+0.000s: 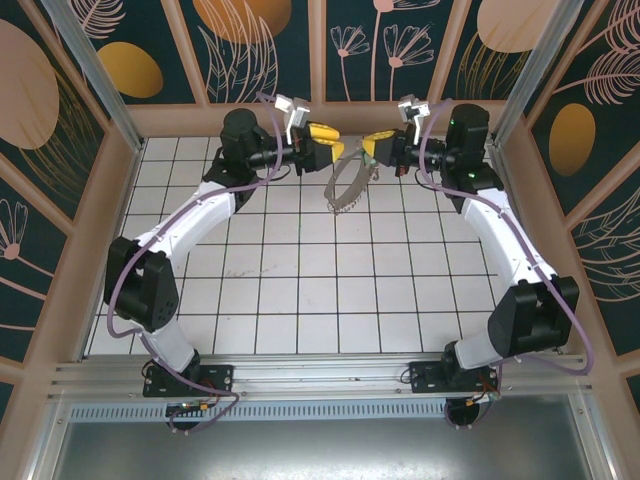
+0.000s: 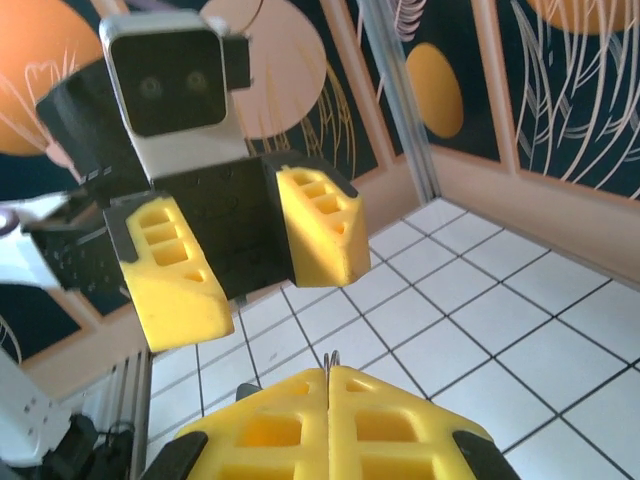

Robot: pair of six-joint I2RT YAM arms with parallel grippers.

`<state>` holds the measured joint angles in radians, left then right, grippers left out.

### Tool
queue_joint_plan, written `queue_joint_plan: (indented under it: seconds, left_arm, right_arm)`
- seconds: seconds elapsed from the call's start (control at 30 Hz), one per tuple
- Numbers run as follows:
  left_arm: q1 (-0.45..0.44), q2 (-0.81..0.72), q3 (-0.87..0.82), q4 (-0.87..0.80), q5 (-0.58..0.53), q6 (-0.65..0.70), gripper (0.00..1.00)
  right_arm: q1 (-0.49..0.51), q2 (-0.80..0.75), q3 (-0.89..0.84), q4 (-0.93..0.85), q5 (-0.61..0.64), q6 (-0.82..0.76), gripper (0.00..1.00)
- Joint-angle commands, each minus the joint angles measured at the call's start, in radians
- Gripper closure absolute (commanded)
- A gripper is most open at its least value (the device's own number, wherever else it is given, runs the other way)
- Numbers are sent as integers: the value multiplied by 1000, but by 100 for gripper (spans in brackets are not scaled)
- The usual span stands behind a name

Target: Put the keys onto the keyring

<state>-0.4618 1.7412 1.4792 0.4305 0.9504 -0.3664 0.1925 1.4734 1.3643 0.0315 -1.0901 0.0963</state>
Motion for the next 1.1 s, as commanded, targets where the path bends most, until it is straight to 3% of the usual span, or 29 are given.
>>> queue_joint_plan:
  seconds: [0.0, 0.2, 1.07]
  left_arm:
    - [5, 41, 55, -110, 109, 79, 53]
    - [2, 93, 101, -126, 202, 60, 58]
    - [-20, 157, 174, -79, 308, 5, 56]
  right_arm:
    - [-2, 18, 81, -151, -98, -141, 100]
    - [-2, 41, 124, -252, -127, -210, 100]
    - [25, 65, 131, -299, -153, -253, 100]
